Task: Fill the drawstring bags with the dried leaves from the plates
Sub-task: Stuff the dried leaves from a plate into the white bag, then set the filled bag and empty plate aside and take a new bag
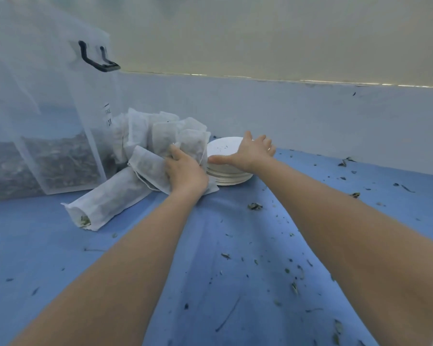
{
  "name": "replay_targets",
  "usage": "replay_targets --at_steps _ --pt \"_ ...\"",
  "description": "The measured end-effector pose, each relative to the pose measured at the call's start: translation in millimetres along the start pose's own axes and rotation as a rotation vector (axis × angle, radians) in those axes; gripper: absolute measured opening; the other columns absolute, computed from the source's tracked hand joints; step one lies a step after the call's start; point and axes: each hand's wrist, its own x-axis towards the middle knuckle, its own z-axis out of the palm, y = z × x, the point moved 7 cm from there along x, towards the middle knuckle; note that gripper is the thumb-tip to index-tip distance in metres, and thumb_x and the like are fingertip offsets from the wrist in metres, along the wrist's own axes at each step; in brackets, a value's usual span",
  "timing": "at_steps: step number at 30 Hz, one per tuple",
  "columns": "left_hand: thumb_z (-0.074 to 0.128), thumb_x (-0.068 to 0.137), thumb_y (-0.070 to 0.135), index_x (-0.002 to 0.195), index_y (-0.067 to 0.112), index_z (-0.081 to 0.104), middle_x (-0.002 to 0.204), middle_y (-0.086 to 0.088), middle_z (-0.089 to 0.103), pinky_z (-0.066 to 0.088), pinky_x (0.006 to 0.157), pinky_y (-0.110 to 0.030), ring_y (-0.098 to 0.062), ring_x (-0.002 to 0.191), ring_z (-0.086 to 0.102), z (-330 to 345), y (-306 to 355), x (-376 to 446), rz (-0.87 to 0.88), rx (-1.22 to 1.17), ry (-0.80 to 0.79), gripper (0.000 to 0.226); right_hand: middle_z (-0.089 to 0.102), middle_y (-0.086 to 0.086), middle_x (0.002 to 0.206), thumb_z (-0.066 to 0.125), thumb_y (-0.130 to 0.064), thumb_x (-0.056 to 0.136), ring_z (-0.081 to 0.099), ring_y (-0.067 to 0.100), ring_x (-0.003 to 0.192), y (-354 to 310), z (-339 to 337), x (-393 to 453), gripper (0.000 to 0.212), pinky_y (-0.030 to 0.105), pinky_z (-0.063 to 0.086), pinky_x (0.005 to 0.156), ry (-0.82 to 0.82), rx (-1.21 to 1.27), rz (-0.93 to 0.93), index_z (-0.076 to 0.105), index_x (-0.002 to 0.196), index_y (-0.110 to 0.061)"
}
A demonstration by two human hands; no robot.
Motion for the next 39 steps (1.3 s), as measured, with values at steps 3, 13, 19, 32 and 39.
replay_targets --at_steps 3,13,19,32,39 --pt "0.062 0.084 0.028 0.144 -0.001 -0.004 0.142 -0.026 0.025 0.029 0.103 -0.036 -0.036 0.129 0.029 -7 3 -7 -0.028 0.060 -0.013 0.094 0.022 0.018 0.148 0.058 -0.080 0.062 0.014 0.033 0.138 -4 -6 -18 0.110 0.044 0.013 0.114 0.044 -0.015 -0.077 0.023 0.145 -0.015" --pt "0.069 0.077 0.022 0.141 0.003 0.013 0.137 -0.021 0.023 0.026 0.101 -0.036 -0.036 0.123 0.028 -58 65 -120 0.142 0.163 -0.031 0.088 0.030 0.011 0.144 0.058 -0.062 0.079 0.022 0.030 0.133 25 -59 -137 0.079 0.038 0.022 0.105 0.028 0.037 -0.081 0.034 0.139 -0.016" --pt "0.064 0.085 0.022 0.139 0.001 0.017 0.135 -0.021 0.027 0.034 0.097 -0.036 -0.034 0.124 0.031 -29 131 -214 0.293 0.173 -0.241 0.075 0.028 0.012 0.145 0.057 -0.055 0.082 0.021 0.030 0.133 104 -117 -205 0.074 0.041 0.020 0.107 0.055 0.004 0.028 0.032 0.142 -0.019" --pt "0.048 0.089 0.002 0.139 0.003 0.022 0.139 -0.019 0.023 0.038 0.092 -0.035 -0.032 0.125 0.029 143 302 -433 0.617 0.051 -0.723 0.057 0.032 0.011 0.144 0.058 -0.052 0.084 0.028 0.032 0.132 379 -225 -309 0.070 0.042 0.029 0.104 0.116 -0.054 0.460 0.033 0.140 -0.019" --pt "0.047 0.090 0.005 0.137 0.002 0.026 0.142 -0.017 0.024 0.034 0.096 -0.033 -0.030 0.126 0.033 220 335 -457 0.562 0.006 -0.879 0.051 0.026 0.014 0.148 0.071 -0.059 0.071 0.024 0.032 0.136 478 -234 -305 0.106 0.041 0.028 0.106 0.181 0.052 0.673 0.016 0.145 -0.007"
